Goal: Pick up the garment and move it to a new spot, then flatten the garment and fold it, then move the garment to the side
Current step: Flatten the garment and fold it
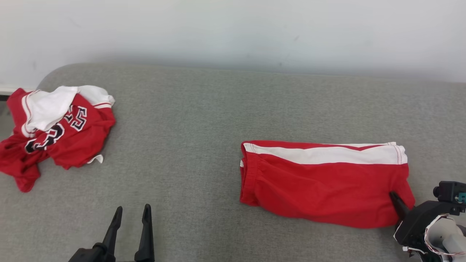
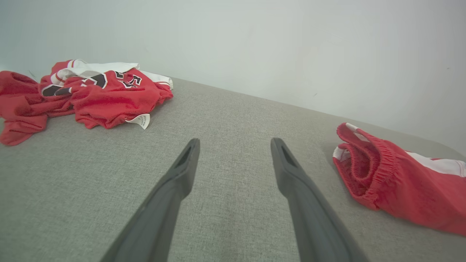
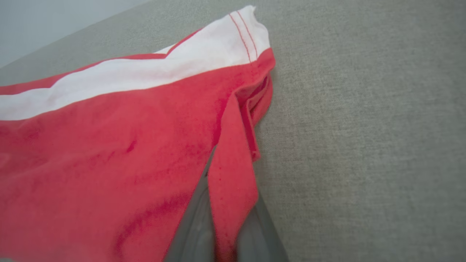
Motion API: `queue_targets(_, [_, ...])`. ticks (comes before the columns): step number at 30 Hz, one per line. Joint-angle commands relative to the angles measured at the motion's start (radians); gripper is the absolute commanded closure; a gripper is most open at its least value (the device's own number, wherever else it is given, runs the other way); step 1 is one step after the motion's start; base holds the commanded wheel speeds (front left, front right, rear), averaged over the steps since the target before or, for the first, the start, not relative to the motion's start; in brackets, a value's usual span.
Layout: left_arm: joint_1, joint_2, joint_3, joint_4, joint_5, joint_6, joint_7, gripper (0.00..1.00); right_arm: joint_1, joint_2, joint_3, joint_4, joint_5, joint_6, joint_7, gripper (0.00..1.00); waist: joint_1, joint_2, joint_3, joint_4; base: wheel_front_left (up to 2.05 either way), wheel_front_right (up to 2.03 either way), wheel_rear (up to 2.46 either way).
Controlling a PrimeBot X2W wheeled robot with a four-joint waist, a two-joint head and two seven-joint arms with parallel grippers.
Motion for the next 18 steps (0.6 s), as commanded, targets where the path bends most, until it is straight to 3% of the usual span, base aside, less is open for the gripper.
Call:
queue_targets(1, [0.007,-0.001,0.000,0.005,0.009,-0.001,-0.003,0.00,0.012,0.000,-0.002,-0.008,0.006,0.002,0.006,1.00,0.0001,0.0000,-0.012,-0.037,0.00,0.00,0.00])
queue_targets(9, [0.000,-0.001,-0.016,0.017,0.006,0.000,-0.003,0.00,0.047,0.006,-0.033,-0.019,0.013,0.001,0.014,1.00,0.0001,0.0000,-0.023,-0.057,0.00,0.00,0.00])
queue_targets(10, [0.000,-0.001,-0.016,0.018,0.006,0.000,-0.003,0.00,0.048,0.007,-0.038,-0.018,0.011,0.001,0.010,0.74,0.0001,0.0000,-0.024,-0.059,0.00,0.00,0.00])
queue_targets(11, [0.000,-0.001,-0.016,0.019,0.006,0.000,-0.003,0.00,0.050,0.011,-0.041,-0.020,0.010,0.002,0.011,0.30,0.0001,0.0000,-0.025,-0.060,0.00,0.00,0.00])
queue_targets(12, [0.001,-0.001,-0.015,0.020,0.005,0.000,-0.003,0.00,0.051,0.011,-0.044,-0.019,0.009,0.001,0.012,0.00,0.0001,0.0000,-0.026,-0.061,0.00,0.00,0.00])
queue_targets(18, [0.011,-0.001,-0.011,0.022,0.002,-0.001,-0.003,0.00,0.001,-0.008,-0.053,0.009,-0.045,0.002,0.023,0.00,0.0001,0.0000,-0.035,-0.064,0.00,0.00,0.00])
